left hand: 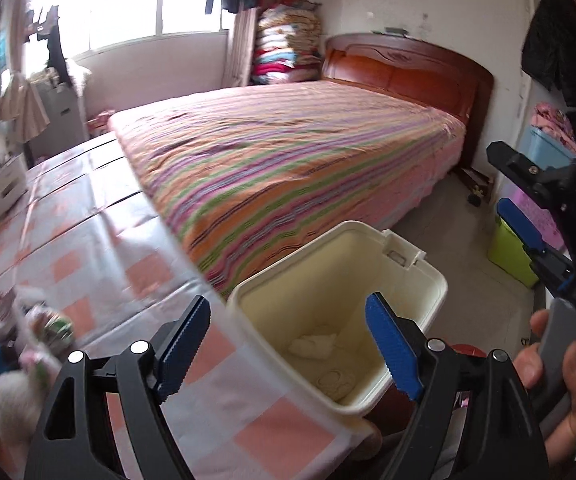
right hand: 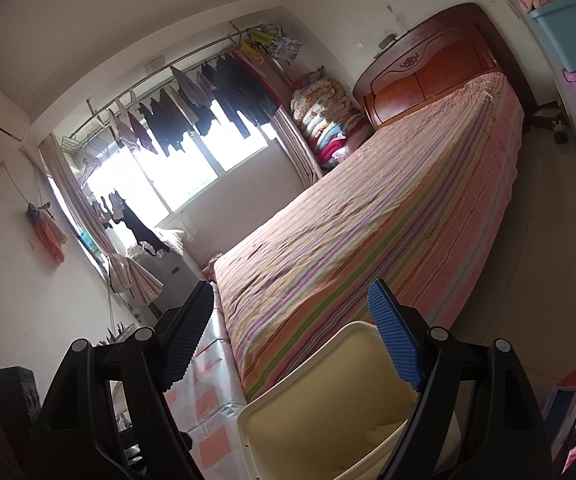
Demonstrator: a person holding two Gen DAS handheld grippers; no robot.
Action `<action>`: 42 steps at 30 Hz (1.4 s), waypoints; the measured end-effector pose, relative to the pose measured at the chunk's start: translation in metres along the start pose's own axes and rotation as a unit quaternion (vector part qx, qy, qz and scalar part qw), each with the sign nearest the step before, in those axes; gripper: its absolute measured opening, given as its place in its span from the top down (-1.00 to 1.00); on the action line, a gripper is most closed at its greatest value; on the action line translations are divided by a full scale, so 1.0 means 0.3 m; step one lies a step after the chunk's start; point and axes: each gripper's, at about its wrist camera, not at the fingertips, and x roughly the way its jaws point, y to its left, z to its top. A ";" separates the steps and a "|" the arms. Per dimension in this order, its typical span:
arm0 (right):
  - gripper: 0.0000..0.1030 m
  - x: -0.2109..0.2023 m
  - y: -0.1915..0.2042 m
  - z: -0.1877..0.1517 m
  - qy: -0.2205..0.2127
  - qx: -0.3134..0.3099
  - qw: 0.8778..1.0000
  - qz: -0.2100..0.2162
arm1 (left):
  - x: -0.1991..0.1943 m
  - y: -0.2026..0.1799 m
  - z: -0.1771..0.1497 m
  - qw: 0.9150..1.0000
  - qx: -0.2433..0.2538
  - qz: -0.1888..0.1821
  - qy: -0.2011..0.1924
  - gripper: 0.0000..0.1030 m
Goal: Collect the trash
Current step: 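Grasp the white fluffy sheep toy with the right tool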
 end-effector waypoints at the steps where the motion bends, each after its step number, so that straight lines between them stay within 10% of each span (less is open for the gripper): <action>1: -0.52 0.005 0.016 -0.005 0.004 -0.006 1.000 0.004 | -0.021 0.024 -0.018 1.000 -0.010 0.004 -0.001 -0.51; 14: -0.57 0.078 0.323 -0.152 0.081 -0.116 0.985 0.095 | -0.263 0.297 -0.225 0.992 -0.093 0.085 -0.011 -0.51; 21: -0.63 0.081 0.624 -0.349 0.170 -0.231 0.931 0.226 | -0.431 0.429 -0.311 0.982 -0.121 0.144 -0.034 -0.51; 28: -0.65 0.070 0.841 -0.507 0.265 -0.310 0.840 0.358 | -0.584 0.569 -0.418 0.967 -0.167 0.189 -0.048 -0.51; 31: -0.70 0.067 0.964 -0.587 0.304 -0.397 0.757 0.420 | -0.634 0.620 -0.471 0.961 -0.189 0.196 -0.047 -0.51; 34: -0.70 0.108 1.048 -0.654 0.316 -0.467 0.706 0.429 | -0.680 0.660 -0.516 0.956 -0.209 0.199 -0.051 -0.51; 38: -0.70 0.214 1.090 -0.735 0.395 -0.461 0.653 0.453 | -0.727 0.696 -0.556 0.950 -0.230 0.206 -0.053 -0.51; 42: -0.70 0.280 1.110 -0.805 0.422 -0.481 0.627 0.445 | -0.755 0.716 -0.577 0.947 -0.242 0.202 -0.054 -0.51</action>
